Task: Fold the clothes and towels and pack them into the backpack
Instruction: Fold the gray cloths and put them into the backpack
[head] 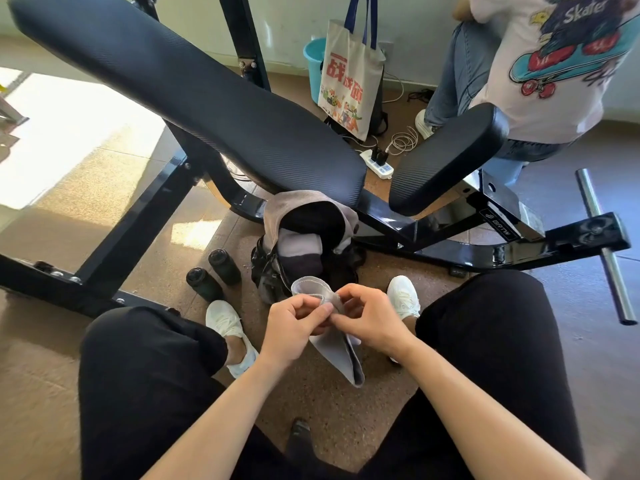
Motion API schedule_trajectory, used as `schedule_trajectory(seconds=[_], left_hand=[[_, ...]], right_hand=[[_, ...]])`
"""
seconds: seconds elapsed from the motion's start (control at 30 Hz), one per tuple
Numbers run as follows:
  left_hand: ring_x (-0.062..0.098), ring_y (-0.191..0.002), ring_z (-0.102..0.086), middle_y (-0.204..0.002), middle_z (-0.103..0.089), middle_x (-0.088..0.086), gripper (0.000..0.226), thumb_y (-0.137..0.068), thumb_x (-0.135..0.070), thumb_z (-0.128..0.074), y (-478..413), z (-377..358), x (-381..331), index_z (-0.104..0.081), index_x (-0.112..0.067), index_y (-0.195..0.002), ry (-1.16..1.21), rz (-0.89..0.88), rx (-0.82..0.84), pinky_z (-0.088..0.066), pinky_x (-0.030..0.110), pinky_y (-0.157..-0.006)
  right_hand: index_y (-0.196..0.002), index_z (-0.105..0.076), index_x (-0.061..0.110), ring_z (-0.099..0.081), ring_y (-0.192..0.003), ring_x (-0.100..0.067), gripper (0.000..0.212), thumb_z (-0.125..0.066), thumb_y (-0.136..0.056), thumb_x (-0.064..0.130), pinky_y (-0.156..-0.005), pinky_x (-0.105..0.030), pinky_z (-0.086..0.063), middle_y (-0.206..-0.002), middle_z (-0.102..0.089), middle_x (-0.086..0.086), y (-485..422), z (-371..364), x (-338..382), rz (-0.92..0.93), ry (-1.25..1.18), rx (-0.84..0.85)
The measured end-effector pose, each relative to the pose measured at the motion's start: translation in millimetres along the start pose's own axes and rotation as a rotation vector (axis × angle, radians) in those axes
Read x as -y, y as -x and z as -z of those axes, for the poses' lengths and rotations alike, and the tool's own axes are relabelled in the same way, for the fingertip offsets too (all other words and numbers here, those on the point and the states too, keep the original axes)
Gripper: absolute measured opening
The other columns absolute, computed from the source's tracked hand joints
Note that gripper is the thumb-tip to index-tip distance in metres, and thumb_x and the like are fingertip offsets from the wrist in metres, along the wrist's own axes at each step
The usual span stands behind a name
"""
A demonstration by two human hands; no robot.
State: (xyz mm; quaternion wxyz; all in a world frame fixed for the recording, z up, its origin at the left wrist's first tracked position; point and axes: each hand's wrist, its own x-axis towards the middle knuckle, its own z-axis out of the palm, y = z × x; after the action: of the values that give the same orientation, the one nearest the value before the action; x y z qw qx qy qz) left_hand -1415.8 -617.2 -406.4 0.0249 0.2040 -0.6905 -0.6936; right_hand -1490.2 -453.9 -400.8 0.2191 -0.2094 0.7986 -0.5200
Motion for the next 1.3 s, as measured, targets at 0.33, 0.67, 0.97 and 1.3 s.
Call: schedule_trajectory(seconds=[0.33,0.67,0.97,1.3], left_hand=[[0.024,-0.071,-0.074,-0.079,-0.077,0.003,0.026,-0.090,0.006,-0.064,-3,10,0,-0.079,-0.015,-0.090,-0.117,-0.079,-0.154,-0.056,0.028,-0.060],[0.002,-0.127,-0.052,-0.133,-0.059,-0.018,0.083,-0.066,-0.016,-0.094,-32,36,23,-0.054,-0.039,-0.135,-0.267,0.083,0.312,-0.043,0.029,-0.109],[0.011,-0.101,-0.072,-0.104,-0.079,-0.004,0.026,-0.082,-0.012,-0.077,-16,27,-9,-0.079,-0.020,-0.106,0.006,-0.101,0.119,-0.057,0.025,-0.087],[0.030,-0.107,-0.069,-0.113,-0.074,0.015,0.031,-0.094,-0.036,-0.070,-10,27,-21,-0.072,-0.015,-0.117,0.113,0.046,0.194,-0.055,0.042,-0.093]], right_hand=[[-0.094,-0.075,0.023,-0.071,-0.082,-0.010,0.015,-0.075,-0.089,0.009,-0.076,-0.031,-0.058,-0.086,-0.076,0.004,-5,8,-4,0.012,-0.035,-0.050],[-0.099,-0.069,0.004,-0.066,-0.089,-0.012,0.009,-0.066,-0.094,-0.003,-0.080,-0.021,-0.051,-0.092,-0.074,-0.003,-2,43,8,-0.044,-0.398,0.088],[-0.099,-0.067,0.005,-0.066,-0.088,-0.015,0.004,-0.065,-0.096,0.003,-0.081,-0.028,-0.053,-0.093,-0.073,-0.007,-4,55,1,-0.087,-0.451,-0.051],[-0.111,-0.065,-0.005,-0.065,-0.095,-0.021,0.029,-0.064,-0.099,0.021,-0.089,-0.036,-0.051,-0.101,-0.071,-0.018,-8,41,3,-0.146,-0.504,-0.006]])
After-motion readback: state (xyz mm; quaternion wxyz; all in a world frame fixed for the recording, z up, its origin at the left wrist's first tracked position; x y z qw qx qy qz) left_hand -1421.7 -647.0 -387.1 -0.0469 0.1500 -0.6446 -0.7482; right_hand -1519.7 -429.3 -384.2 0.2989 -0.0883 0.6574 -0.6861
